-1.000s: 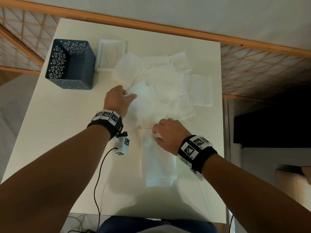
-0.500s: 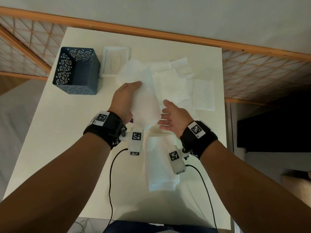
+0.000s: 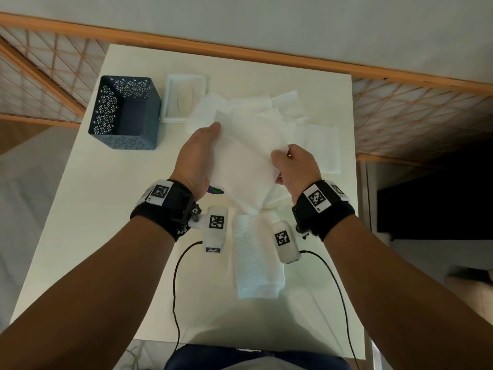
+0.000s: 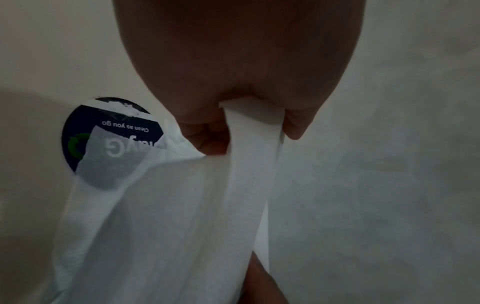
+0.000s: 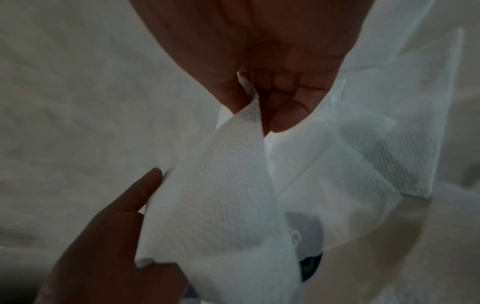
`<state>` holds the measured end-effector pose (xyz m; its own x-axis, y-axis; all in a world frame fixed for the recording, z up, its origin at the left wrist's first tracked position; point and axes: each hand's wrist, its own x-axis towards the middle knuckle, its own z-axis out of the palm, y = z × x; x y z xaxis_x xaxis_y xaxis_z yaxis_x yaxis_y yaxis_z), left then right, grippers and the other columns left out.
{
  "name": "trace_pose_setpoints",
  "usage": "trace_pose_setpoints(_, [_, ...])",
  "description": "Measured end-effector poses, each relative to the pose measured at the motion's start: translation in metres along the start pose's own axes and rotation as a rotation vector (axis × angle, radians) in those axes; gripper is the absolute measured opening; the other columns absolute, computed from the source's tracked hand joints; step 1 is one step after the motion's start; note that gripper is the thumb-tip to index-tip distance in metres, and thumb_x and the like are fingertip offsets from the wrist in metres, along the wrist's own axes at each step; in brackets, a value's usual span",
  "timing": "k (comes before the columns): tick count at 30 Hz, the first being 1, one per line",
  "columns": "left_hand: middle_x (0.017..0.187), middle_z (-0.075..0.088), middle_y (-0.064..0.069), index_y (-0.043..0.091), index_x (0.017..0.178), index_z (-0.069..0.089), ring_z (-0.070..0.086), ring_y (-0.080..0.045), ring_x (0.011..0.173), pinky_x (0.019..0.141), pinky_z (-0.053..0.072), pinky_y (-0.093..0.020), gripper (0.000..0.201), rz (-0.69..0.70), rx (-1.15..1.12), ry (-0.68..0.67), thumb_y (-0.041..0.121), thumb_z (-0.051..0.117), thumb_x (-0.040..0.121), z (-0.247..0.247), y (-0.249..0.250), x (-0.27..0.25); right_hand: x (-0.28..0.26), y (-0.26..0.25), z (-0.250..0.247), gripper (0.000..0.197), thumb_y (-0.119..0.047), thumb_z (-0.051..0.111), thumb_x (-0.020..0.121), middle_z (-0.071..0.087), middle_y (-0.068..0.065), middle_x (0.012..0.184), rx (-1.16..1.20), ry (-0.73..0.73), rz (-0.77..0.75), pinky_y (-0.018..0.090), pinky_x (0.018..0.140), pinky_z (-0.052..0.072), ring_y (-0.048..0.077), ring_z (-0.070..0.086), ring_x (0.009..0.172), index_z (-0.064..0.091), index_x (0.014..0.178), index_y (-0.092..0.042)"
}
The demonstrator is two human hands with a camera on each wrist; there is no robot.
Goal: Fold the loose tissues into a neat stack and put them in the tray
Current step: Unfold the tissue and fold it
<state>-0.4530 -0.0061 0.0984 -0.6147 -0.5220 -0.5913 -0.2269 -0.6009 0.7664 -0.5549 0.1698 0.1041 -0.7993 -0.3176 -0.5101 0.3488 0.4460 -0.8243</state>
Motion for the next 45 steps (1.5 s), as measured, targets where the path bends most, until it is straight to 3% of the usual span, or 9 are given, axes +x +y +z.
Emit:
trace_pose_setpoints(8, [0.120,0.076,-0.010,0.019,0.104,0.078,0.072,-0.031,0.113,0.109,0.052,-0.055,0.035,0.111,0.053,0.057,0.047,0.076,0.083,-0.002,0.017,-0.002,-0.007,-0.017,-0.021,0.027,-0.027,0.055,0.105,0.075,0.019,0.101,0.076,0.045,-0.098,0.047,0.076,0.066,0.035,0.075,0.089,0.073,0.093,-0.011])
trace_pose_setpoints(14, [0.098,0.070,-0.007,0.012,0.096,0.066,0.067,-0.023,0.088,0.084,0.057,-0.039,0.020,0.143,0.158,0.094,0.032,0.067,0.098,-0.008,0.010,-0.004,-0.014,-0.022,-0.038,0.045,-0.049,0.052,0.093,0.067,0.025,0.093,-0.034,0.131,-0.172,0.058,0.073,0.063,0.041,0.066,0.081,0.064,0.093,-0.007])
trace_pose_setpoints(18, [0.102,0.066,-0.008,0.014,0.093,0.065,0.064,-0.031,0.100,0.093,0.054,-0.045,0.027,0.087,0.476,0.128,0.039,0.061,0.103,-0.007,0.006,-0.007,-0.026,-0.033,-0.050,0.041,-0.036,0.051,0.104,0.050,0.007,0.074,-0.069,0.152,-0.268,0.030,0.060,0.040,0.017,0.045,0.066,0.053,0.085,0.000])
trace_pose_setpoints(22, [0.140,0.060,-0.003,0.019,0.156,0.043,0.058,-0.023,0.130,0.110,0.044,-0.041,0.074,0.149,0.575,0.090,0.060,0.062,0.098,0.005,0.013,-0.031,-0.028,-0.038,-0.058,0.040,-0.032,0.052,0.105,0.040,0.001,0.069,-0.068,0.125,-0.347,0.031,0.058,0.031,0.014,0.037,0.063,0.044,0.074,-0.009])
trace_pose_setpoints(26, [0.144,0.057,0.006,0.039,0.161,0.032,0.056,-0.008,0.131,0.091,0.040,-0.014,0.077,0.317,0.526,-0.125,0.056,0.069,0.096,0.020,0.020,-0.060,-0.031,-0.043,-0.058,0.041,-0.041,0.057,0.095,0.041,0.005,0.072,0.000,0.051,-0.330,0.039,0.065,0.033,0.022,0.040,0.068,0.043,0.071,-0.010])
trace_pose_setpoints(32, [0.146,0.054,0.011,0.058,0.156,0.031,0.067,-0.006,0.120,0.099,0.055,-0.026,0.099,0.329,0.588,-0.375,0.037,0.091,0.080,0.019,0.017,-0.073,-0.031,-0.046,-0.055,0.019,-0.042,0.070,0.079,0.066,0.004,0.094,0.178,-0.059,-0.165,0.043,0.090,0.049,0.028,0.062,0.094,0.067,0.077,-0.023])
trace_pose_setpoints(38, [0.129,0.071,0.010,0.028,0.118,0.075,0.068,-0.002,0.109,0.092,0.054,-0.023,0.035,0.454,0.537,-0.296,0.011,0.084,0.089,0.018,0.003,-0.082,-0.035,-0.044,-0.057,0.016,-0.034,0.068,0.093,0.073,0.005,0.095,0.196,-0.086,-0.130,0.040,0.081,0.052,0.027,0.069,0.092,0.074,0.085,-0.021])
trace_pose_setpoints(42, [0.088,0.073,0.021,0.026,0.094,0.077,0.065,0.003,0.078,0.076,0.047,-0.014,0.012,0.524,0.586,-0.185,0.014,0.079,0.094,0.016,0.000,-0.084,-0.045,-0.045,-0.059,0.023,-0.035,0.066,0.100,0.078,0.005,0.102,0.230,-0.083,-0.104,0.037,0.071,0.057,0.025,0.074,0.088,0.072,0.115,-0.020])
trace_pose_setpoints(45, [0.077,0.071,0.022,0.026,0.092,0.077,0.064,0.001,0.071,0.062,0.049,-0.015,0.007,0.520,0.629,-0.155,0.020,0.078,0.095,0.014,0.001,-0.085,-0.050,-0.041,-0.064,0.052,-0.049,0.074,0.091,0.071,-0.005,0.118,0.109,-0.097,-0.188,0.037,0.085,0.058,0.017,0.071,0.104,0.056,0.139,-0.041])
